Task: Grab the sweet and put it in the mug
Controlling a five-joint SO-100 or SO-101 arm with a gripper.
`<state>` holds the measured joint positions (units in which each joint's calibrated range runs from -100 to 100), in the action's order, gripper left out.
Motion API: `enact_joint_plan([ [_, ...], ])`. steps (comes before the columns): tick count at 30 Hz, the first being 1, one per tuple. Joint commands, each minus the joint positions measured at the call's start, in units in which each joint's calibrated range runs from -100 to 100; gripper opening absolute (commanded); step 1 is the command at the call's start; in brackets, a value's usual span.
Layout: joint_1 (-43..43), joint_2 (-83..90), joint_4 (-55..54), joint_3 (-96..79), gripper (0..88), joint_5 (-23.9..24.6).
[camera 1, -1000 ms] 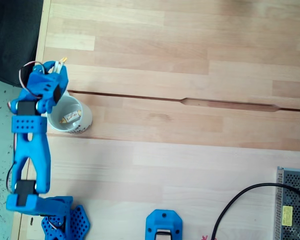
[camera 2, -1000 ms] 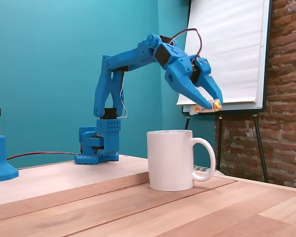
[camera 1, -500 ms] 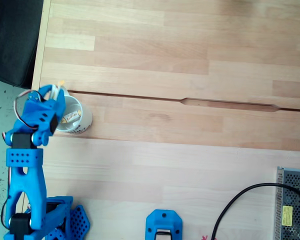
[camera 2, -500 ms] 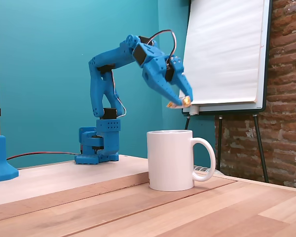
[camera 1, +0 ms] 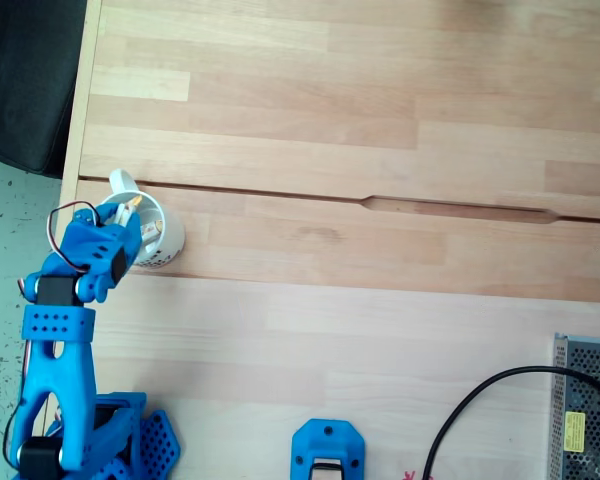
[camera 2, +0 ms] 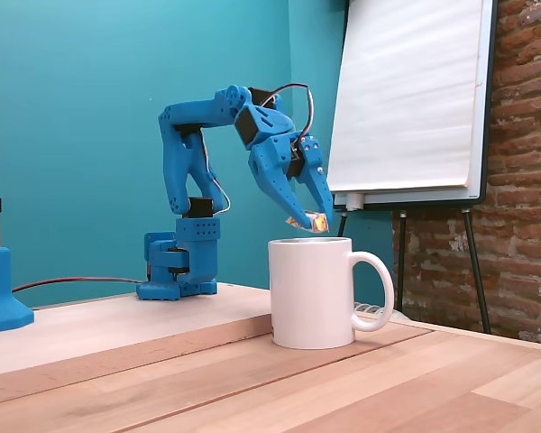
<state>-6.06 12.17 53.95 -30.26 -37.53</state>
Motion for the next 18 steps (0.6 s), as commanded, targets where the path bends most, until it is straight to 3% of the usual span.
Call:
enact_joint_plan([
  [1,-0.3,6.4,-1.0,-1.5,4.2,-0.1],
  [8,-0.3,8.0,-1.0,-3.5,6.2,-0.1],
  [18,-0.3,8.0,-1.0,-3.4,25.4,-0.1],
])
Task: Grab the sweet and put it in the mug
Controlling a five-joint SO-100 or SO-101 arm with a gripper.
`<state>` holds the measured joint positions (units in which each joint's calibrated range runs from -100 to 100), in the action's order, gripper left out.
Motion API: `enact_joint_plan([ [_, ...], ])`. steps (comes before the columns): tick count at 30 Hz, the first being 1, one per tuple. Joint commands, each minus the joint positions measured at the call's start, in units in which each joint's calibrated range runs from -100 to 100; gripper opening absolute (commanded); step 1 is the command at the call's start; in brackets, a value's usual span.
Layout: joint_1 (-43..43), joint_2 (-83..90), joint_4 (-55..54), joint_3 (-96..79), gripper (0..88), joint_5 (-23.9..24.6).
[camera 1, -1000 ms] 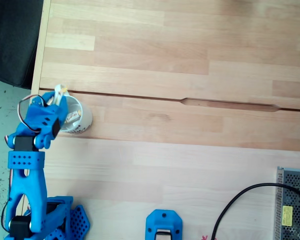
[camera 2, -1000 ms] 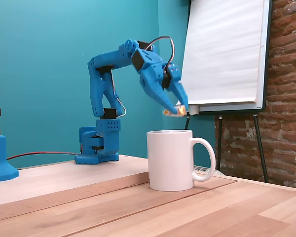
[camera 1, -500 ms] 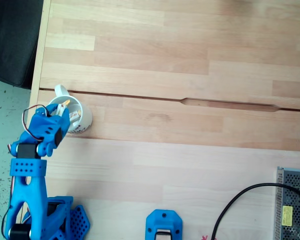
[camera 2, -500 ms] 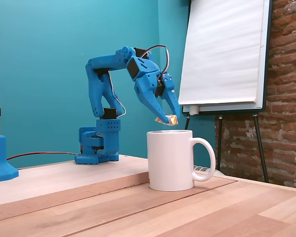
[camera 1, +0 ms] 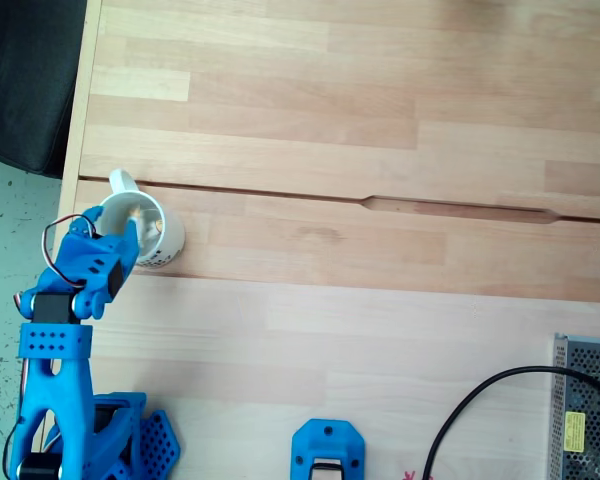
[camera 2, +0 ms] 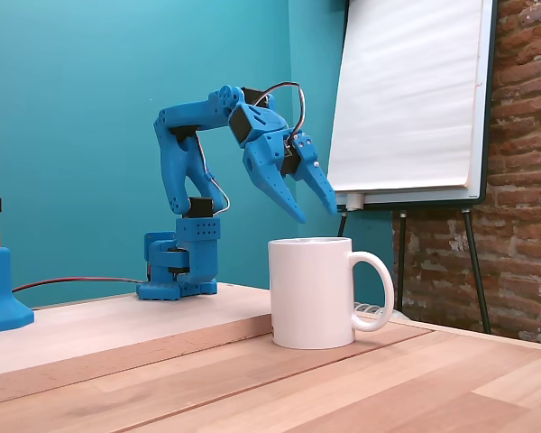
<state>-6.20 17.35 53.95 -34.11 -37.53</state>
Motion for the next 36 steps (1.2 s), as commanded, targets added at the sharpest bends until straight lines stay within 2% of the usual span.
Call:
enact_joint_plan([
  [1,-0.2,2.8,-1.0,0.5,27.3,-0.1],
  [5,-0.2,2.8,-1.0,0.0,31.0,-0.1],
  [8,-0.2,4.1,-1.0,-0.5,28.7,0.0],
  [11,-0.1,6.4,-1.0,-0.7,22.8,0.0],
  [18,-0.3,16.1,-1.0,-8.8,1.6,0.0],
  [23,-1.4,23.4,-1.0,-16.0,5.5,0.2],
  [36,-4.3,43.5,-1.0,-44.7,3.5,0.4],
])
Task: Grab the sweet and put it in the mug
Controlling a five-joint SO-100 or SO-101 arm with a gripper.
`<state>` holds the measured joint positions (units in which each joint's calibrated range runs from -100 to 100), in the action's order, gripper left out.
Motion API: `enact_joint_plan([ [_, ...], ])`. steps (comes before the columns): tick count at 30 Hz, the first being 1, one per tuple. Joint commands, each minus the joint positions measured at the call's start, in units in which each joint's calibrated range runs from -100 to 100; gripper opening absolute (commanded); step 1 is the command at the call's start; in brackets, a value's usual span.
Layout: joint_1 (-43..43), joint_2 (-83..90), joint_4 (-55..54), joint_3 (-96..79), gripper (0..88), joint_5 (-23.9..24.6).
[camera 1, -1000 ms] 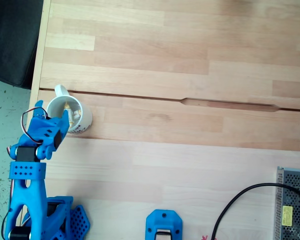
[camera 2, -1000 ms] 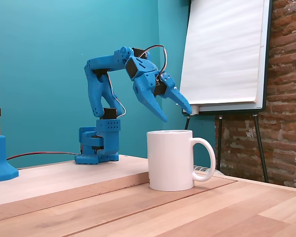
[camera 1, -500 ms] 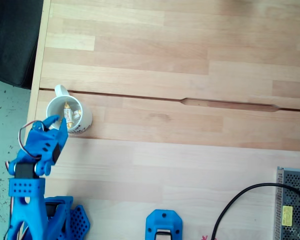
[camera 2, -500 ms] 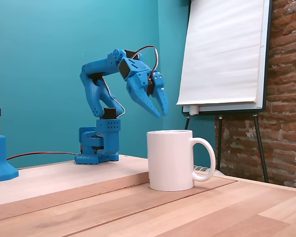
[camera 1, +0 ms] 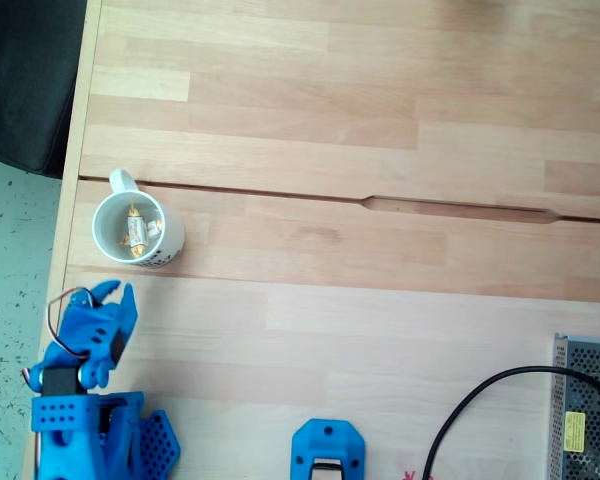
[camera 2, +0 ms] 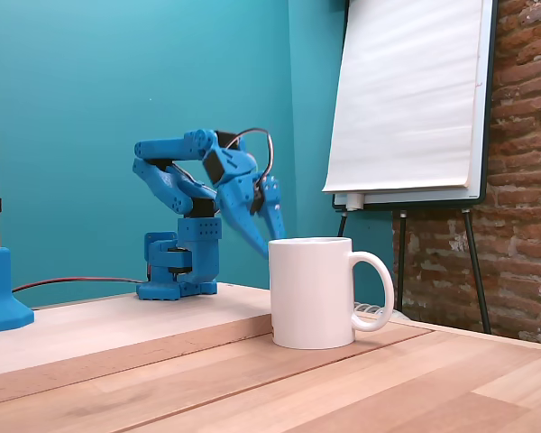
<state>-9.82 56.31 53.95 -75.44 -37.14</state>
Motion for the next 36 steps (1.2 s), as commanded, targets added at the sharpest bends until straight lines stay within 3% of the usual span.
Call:
enact_joint_plan([
  [1,-0.6,6.3,-1.0,-5.4,3.5,0.0],
  [14,-0.6,26.6,-0.6,-24.6,3.5,-0.5],
  [36,-0.4,26.8,-0.1,-24.6,3.5,0.1],
])
